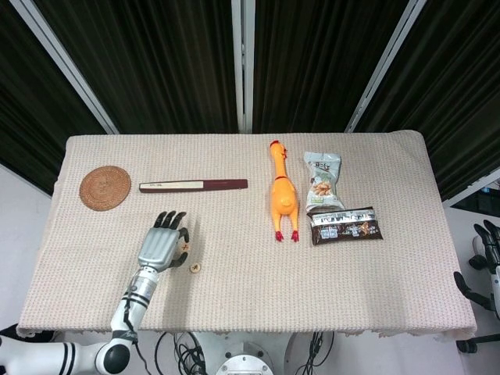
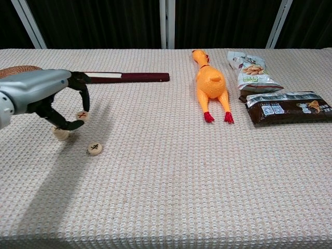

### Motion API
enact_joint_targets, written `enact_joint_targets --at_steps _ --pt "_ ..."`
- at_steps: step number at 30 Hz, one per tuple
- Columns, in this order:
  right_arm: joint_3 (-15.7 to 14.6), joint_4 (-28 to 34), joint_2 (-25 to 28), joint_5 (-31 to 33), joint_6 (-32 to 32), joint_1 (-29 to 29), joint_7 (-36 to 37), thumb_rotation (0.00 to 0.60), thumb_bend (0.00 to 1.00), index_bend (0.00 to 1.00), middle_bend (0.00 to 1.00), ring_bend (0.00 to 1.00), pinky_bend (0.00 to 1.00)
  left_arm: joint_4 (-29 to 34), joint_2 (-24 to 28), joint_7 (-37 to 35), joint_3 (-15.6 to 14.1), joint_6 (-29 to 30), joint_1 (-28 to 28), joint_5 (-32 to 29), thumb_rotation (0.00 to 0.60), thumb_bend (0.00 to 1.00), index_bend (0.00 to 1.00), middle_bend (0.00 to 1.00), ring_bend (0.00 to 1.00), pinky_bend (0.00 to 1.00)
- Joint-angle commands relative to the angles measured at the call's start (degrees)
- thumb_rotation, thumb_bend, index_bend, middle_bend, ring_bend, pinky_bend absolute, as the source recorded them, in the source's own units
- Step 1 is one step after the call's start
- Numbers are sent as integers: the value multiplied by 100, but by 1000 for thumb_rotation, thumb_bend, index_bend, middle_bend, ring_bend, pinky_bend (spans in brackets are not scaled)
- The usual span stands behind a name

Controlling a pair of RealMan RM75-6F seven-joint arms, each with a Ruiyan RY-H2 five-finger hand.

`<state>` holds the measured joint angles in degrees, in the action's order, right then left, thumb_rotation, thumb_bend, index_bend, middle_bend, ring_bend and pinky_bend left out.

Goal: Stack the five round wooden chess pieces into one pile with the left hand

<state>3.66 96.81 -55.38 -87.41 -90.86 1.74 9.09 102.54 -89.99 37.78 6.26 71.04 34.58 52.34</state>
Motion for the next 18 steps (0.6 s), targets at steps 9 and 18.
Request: enact_joint_targets --at_steps 9,18 --pt "-15 24 -51 -19 -8 2 -142 600 259 0 0 0 0 153 313 -309 -324 222 -425 180 600 302 503 68 0 0" --pt "-3 25 -59 30 48 -22 -158 600 258 0 0 0 0 21 311 -420 -310 180 -494 291 600 302 503 68 0 0"
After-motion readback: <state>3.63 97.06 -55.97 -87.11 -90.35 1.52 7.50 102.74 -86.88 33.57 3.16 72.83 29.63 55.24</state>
